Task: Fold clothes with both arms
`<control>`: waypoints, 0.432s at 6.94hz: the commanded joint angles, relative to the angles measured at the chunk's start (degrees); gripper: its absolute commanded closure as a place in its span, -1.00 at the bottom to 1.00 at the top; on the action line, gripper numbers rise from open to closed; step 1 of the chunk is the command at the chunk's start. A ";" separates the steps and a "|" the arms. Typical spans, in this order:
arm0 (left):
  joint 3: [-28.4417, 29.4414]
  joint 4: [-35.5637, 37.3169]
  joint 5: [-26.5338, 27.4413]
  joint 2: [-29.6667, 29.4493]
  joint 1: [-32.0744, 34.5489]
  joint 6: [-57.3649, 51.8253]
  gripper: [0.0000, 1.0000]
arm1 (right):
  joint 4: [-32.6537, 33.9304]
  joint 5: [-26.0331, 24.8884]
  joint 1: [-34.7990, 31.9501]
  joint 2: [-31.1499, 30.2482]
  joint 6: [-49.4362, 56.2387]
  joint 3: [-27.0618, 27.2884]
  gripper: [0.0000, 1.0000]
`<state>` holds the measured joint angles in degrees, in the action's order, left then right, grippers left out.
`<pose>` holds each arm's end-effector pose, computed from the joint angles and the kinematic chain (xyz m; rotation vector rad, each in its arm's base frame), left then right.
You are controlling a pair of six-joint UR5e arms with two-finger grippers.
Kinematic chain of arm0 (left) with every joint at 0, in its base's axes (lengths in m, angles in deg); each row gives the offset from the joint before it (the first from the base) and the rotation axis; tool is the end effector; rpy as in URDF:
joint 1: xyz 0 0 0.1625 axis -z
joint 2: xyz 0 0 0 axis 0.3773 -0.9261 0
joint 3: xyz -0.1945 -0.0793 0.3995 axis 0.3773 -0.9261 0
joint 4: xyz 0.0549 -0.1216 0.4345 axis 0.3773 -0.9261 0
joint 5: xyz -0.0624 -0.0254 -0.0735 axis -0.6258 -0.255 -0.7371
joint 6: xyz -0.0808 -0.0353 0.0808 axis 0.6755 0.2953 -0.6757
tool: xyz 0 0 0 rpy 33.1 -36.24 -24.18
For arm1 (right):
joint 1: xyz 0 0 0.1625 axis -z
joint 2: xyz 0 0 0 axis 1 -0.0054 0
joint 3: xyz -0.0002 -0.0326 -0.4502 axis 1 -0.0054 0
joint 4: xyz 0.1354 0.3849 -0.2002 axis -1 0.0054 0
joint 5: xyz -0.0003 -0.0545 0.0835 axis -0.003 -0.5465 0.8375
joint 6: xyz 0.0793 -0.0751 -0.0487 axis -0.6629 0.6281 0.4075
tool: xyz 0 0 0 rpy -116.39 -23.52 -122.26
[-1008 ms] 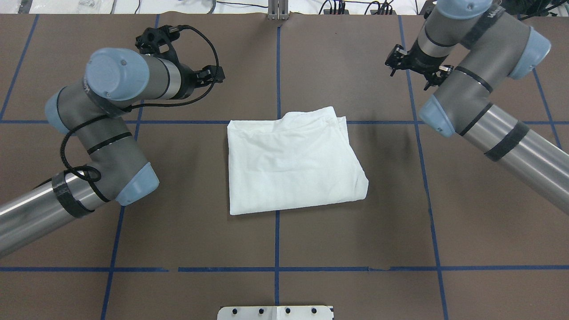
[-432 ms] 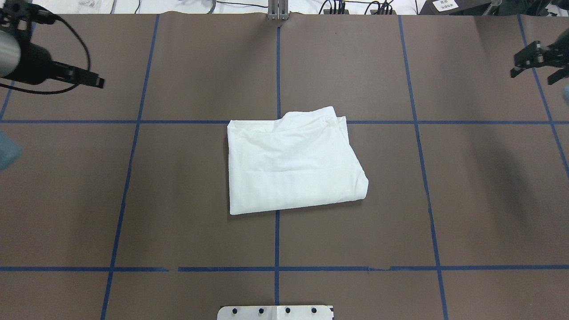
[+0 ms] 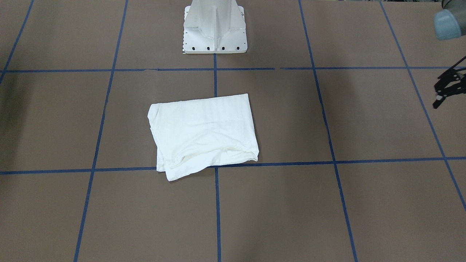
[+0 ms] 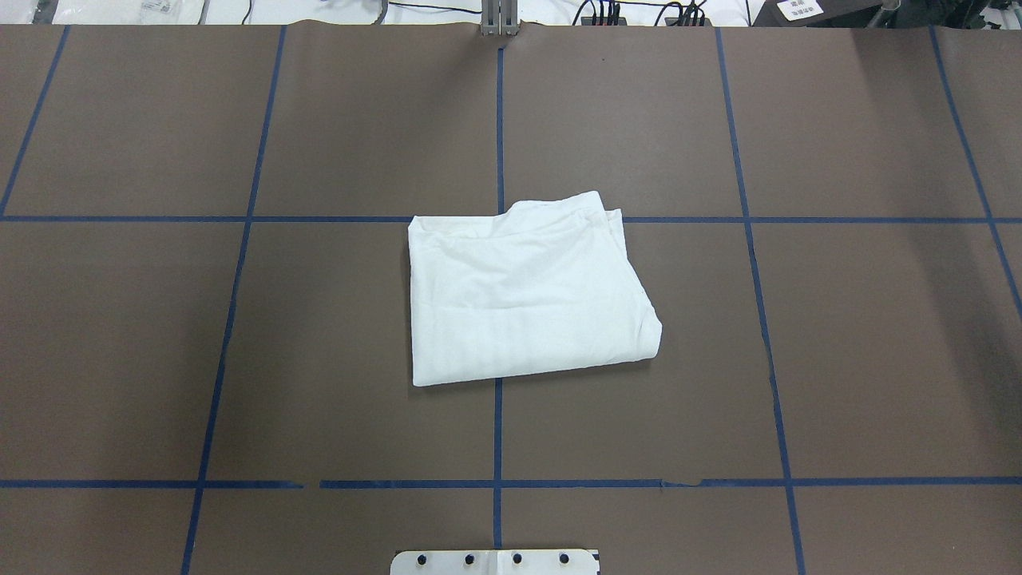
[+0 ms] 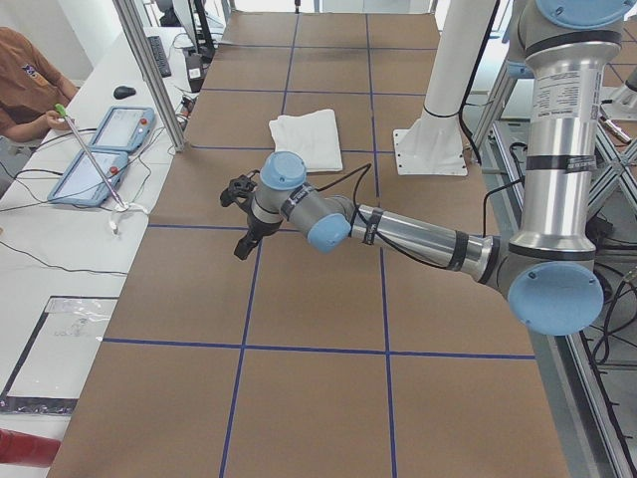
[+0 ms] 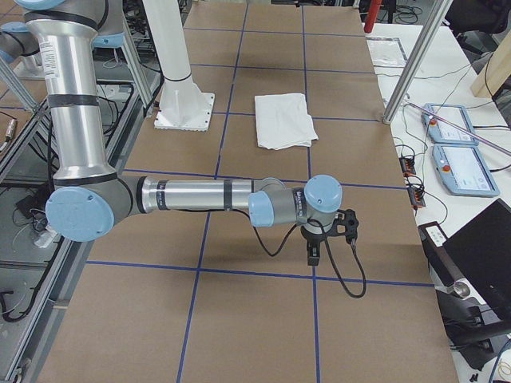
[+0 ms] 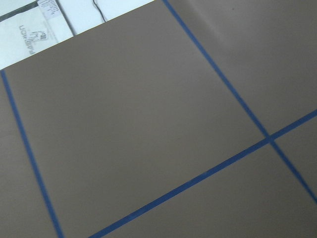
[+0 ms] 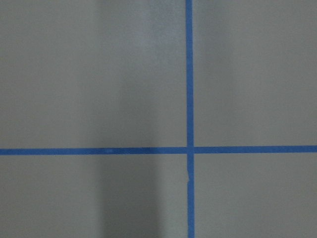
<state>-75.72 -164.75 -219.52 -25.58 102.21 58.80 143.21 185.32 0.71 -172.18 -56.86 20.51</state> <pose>0.0391 -0.5442 0.5324 0.5547 0.7584 0.3261 0.0354 -0.5745 0.6724 0.0747 -0.8283 0.0464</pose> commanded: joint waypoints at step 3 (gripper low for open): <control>0.14 10.60 -3.01 2.06 8.28 -4.25 -1.00 | 0.15 -0.78 -1.46 -3.06 4.28 1.12 -1.00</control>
<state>-75.55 -156.19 -222.27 -23.86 109.37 54.70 143.33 184.80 -1.01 -174.78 -52.75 21.34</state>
